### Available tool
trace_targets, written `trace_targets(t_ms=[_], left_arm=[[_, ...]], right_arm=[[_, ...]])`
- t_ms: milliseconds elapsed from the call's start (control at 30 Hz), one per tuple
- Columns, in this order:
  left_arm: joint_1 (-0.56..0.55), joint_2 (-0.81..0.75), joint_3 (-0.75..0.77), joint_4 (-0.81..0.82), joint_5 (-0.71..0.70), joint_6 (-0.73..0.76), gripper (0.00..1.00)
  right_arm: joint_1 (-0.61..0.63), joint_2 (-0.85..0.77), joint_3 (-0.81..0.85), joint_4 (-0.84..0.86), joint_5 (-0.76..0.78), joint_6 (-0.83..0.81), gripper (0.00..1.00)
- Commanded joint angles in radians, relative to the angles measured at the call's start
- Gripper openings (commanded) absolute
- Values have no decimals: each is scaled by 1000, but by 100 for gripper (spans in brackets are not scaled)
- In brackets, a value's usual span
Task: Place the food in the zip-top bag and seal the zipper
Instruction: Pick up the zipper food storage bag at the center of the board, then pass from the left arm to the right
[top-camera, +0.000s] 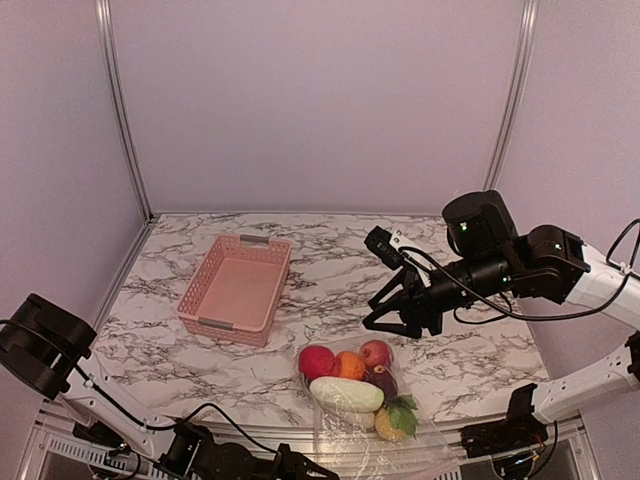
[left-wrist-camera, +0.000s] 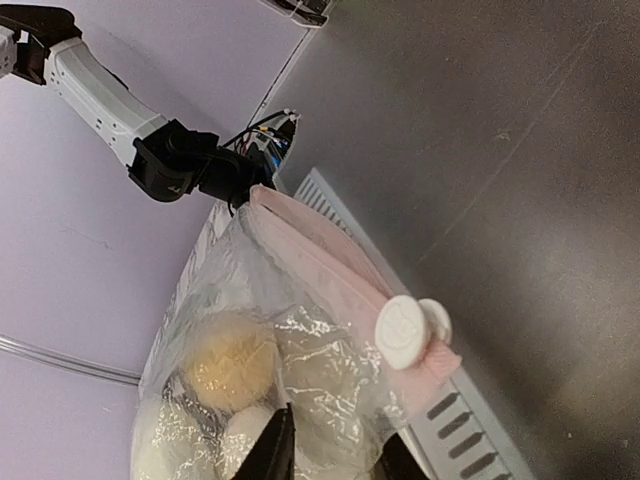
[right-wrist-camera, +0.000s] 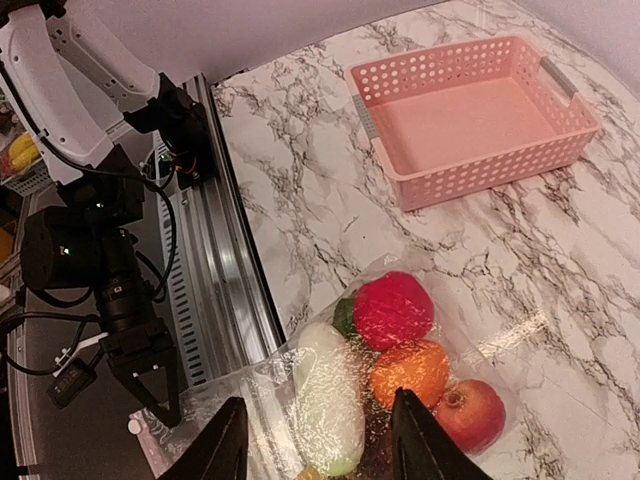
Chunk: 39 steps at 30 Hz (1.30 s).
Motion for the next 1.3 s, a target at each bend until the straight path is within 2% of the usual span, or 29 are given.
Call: trace_targets(t_ms=[0,100,167,333,533,667,900,1100,1267], left_arm=[[-4,12,44,93,-21,4,17],[22,-42,45,52,-67,-30,4],[66,-100,55,4,-83,-77,0],[190,-223,159,-215,76,-249,0],[319,-263,244,-288,165,-547,0],[391,-263,297,-334,182,-674,0],[493,-287,352,-402,199,-739,0],[548,-293,383,-419,219,-783,0],[569,-301,383,-405,221,-810,0]], right_arm=[[-1,32,72,5,-24,-24,46],[-1,57,152,-33,-18,-37,46],[-1,66,189,-56,-16,-39,45],[-1,95,273,-102,-37,-45,43],[1,140,363,-161,-49,-66,38],[3,176,433,-223,-61,-94,37],[12,201,489,-278,-122,-130,39],[83,260,499,-328,-44,-142,43],[85,318,561,-367,25,-152,44]])
